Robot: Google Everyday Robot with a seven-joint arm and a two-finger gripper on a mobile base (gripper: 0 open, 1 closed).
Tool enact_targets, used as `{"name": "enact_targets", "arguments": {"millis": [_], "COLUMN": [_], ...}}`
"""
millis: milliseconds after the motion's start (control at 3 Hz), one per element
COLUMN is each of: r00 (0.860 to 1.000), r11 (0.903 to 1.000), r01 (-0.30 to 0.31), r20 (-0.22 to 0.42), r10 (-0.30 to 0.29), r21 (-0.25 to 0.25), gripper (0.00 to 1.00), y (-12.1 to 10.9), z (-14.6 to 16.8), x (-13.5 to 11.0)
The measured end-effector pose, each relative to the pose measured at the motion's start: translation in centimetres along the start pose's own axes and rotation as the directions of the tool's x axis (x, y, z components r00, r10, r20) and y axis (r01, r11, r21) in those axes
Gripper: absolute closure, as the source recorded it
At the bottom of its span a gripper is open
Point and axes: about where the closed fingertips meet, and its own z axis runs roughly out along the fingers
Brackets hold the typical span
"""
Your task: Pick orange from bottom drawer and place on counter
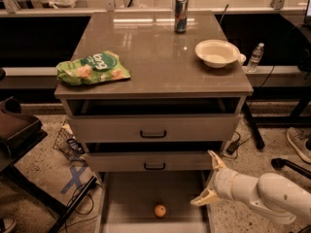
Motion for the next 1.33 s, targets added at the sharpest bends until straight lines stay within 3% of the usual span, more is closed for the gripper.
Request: {"name": "enact_targets", "arguments": {"millis": [333,667,1000,1333], "r00": [1.000,0.999,0.998,0.992], "r11": [1.0000,0.9976,0.9950,0.9839], "r01": [0.000,-0.033,-0.045,-0.101], "r20": [0.007,0.010,0.039,0.054], "r10": [0.000,0.033,0.048,0.110], "r21": [-0.003,-0.060,-0.090,-0.148], "gripper": [0.00,0.00,0.00,0.00], "y": [0.1,1.8,3.0,7.0], "z": [0.4,4.2,9.2,16.6], "x": [-0.1,2.6,5.7,11.0]}}
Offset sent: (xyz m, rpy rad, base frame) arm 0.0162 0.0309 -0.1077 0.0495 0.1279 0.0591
